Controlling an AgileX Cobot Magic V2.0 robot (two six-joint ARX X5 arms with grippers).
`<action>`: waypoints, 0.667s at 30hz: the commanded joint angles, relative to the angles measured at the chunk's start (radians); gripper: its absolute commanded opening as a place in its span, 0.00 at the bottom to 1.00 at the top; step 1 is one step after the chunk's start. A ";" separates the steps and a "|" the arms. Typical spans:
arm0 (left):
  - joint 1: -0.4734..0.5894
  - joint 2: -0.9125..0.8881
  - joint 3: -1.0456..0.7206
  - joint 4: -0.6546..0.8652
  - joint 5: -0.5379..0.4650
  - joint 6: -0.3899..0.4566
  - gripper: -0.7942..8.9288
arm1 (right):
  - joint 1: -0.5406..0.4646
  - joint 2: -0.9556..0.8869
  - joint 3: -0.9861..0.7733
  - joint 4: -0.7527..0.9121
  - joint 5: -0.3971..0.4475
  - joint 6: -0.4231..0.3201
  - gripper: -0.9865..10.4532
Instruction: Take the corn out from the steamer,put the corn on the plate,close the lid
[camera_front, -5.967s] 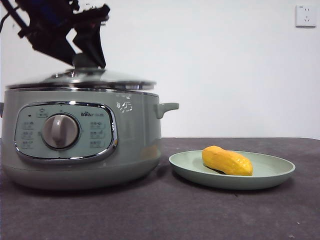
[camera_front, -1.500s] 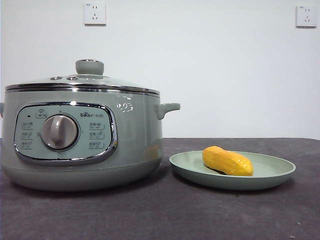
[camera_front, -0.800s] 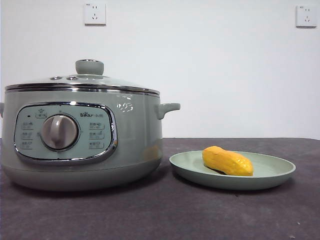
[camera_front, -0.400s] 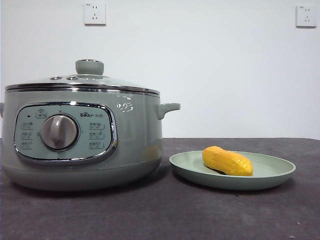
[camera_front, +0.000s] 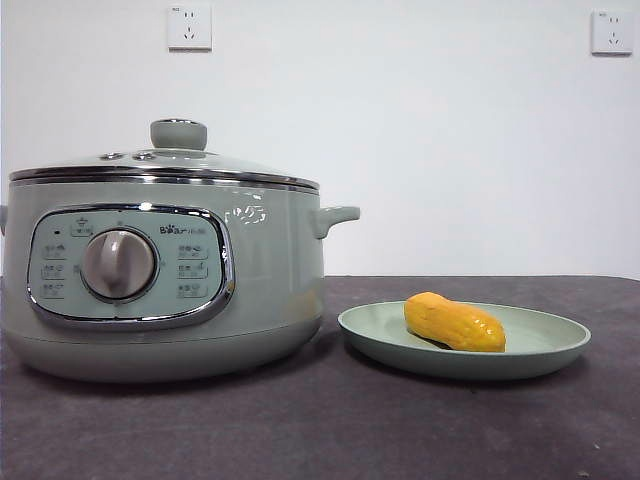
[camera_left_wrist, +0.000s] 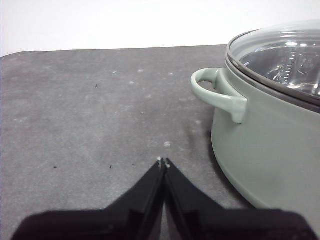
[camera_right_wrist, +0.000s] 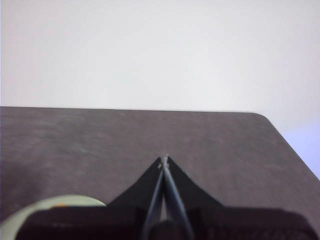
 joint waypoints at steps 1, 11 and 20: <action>0.003 -0.002 -0.014 0.000 0.000 -0.007 0.08 | -0.019 -0.051 -0.117 0.059 -0.001 0.000 0.09; 0.003 -0.002 -0.014 0.000 0.000 -0.007 0.08 | -0.020 -0.155 -0.356 0.190 -0.001 0.036 0.09; 0.003 -0.002 -0.014 0.000 0.000 -0.007 0.08 | -0.020 -0.201 -0.417 0.181 -0.001 0.064 0.09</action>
